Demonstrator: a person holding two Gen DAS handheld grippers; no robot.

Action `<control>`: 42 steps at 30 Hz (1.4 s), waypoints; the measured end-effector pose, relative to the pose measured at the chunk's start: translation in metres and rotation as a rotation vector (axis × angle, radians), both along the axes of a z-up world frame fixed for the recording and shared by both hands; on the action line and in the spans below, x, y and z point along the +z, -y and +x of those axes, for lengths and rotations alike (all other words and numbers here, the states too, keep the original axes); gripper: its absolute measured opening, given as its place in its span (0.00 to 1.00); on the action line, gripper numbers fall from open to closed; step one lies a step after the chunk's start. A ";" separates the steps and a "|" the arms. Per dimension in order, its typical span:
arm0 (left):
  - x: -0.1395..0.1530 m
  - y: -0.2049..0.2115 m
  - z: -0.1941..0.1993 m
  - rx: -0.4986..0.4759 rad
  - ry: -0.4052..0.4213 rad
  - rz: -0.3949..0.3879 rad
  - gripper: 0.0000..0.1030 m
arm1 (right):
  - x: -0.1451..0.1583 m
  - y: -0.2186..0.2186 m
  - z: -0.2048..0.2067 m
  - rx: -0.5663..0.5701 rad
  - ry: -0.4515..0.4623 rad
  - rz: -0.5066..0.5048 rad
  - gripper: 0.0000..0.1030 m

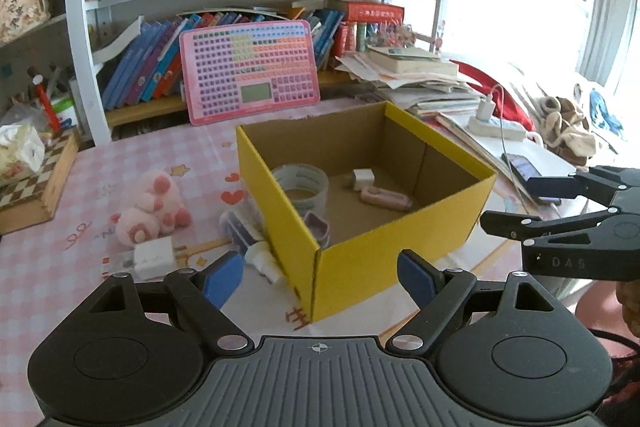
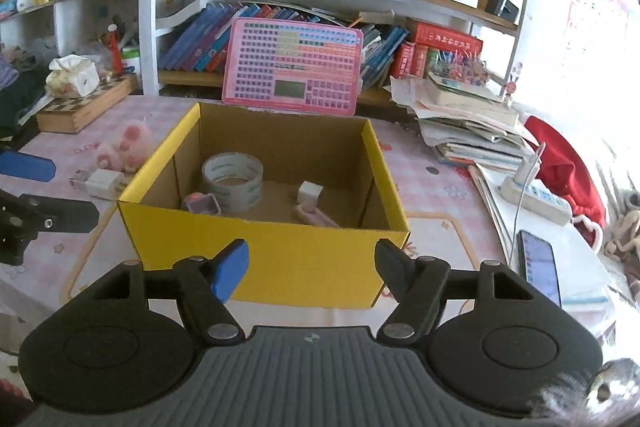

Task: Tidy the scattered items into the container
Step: 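Withdraw both open grippers up out of the yellow box, then move both open grippers back toward the remaining items on the table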

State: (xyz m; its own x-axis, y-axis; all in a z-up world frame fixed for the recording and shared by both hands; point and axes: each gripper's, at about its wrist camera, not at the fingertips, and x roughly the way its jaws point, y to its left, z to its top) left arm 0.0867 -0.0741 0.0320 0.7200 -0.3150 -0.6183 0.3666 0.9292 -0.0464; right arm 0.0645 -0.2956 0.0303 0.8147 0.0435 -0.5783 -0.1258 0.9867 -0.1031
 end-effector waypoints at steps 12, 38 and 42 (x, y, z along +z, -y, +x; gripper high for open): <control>-0.006 -0.044 0.000 -0.022 -0.041 -0.028 0.85 | -0.001 -0.047 -0.016 -0.044 -0.029 -0.017 0.73; -0.015 -0.121 -0.003 -0.081 -0.060 0.059 0.94 | -0.020 -0.148 -0.019 -0.018 -0.116 -0.003 0.79; -0.020 -0.133 -0.001 -0.078 -0.070 0.070 0.95 | -0.024 -0.165 -0.016 0.012 -0.132 -0.008 0.79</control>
State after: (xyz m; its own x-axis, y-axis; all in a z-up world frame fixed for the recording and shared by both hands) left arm 0.0855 0.0588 0.0119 0.6493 -0.3221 -0.6890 0.4357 0.9000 -0.0102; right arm 0.0481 -0.1303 0.0064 0.7306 0.0477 -0.6811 -0.1510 0.9841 -0.0931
